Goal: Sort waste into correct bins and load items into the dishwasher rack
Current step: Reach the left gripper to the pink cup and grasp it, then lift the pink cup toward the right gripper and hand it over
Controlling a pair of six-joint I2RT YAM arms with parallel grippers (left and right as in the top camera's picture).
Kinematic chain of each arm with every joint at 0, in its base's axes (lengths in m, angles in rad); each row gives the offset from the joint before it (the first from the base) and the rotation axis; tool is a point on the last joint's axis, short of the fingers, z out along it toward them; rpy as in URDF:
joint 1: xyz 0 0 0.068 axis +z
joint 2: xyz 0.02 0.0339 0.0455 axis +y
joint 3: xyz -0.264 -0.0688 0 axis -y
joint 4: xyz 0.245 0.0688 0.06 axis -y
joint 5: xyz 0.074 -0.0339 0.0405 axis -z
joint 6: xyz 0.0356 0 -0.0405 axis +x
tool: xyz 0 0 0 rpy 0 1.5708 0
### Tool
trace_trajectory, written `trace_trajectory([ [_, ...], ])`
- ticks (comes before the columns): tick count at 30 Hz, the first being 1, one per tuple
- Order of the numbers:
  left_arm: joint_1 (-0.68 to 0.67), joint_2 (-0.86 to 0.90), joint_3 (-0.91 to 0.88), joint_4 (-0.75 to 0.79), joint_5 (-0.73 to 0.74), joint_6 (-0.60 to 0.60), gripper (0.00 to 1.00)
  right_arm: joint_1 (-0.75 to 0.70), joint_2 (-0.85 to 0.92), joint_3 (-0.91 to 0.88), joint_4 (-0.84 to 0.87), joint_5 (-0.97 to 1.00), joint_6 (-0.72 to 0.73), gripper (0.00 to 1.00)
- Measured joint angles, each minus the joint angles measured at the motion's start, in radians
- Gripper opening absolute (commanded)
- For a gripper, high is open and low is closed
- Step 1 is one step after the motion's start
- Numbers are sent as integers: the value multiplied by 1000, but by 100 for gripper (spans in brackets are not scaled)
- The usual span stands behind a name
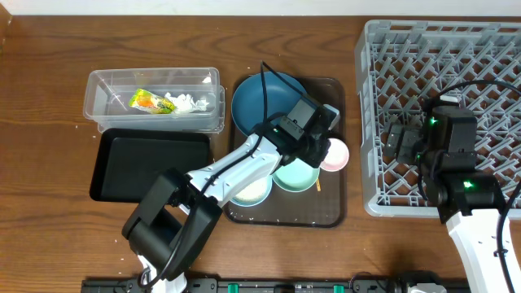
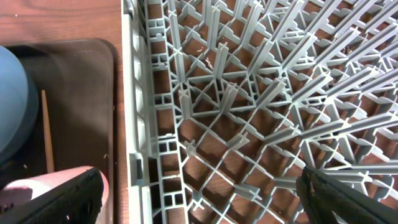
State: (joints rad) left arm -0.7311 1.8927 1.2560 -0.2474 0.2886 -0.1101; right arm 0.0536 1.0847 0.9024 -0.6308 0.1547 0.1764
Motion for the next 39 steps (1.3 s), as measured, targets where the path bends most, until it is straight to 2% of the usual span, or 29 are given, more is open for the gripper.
trace_trajectory([
  [10,53,-35,0,-16,1,2,6,0,0,0,0,5,0,99],
  [17,225,-224,0,-37,33,-102,6,-47,9,0,44,-37,-9,99],
  [21,330,-252,0,-34,224,-149,6,-53,48,0,117,-264,-124,99],
  [29,483,-212,0,-16,715,-159,6,-52,179,0,140,-918,-489,99],
  [34,531,-206,0,-17,859,-159,6,-48,235,0,153,-1143,-639,99],
  [39,520,-205,0,-17,912,-161,6,-21,265,0,249,-1235,-710,99],
])
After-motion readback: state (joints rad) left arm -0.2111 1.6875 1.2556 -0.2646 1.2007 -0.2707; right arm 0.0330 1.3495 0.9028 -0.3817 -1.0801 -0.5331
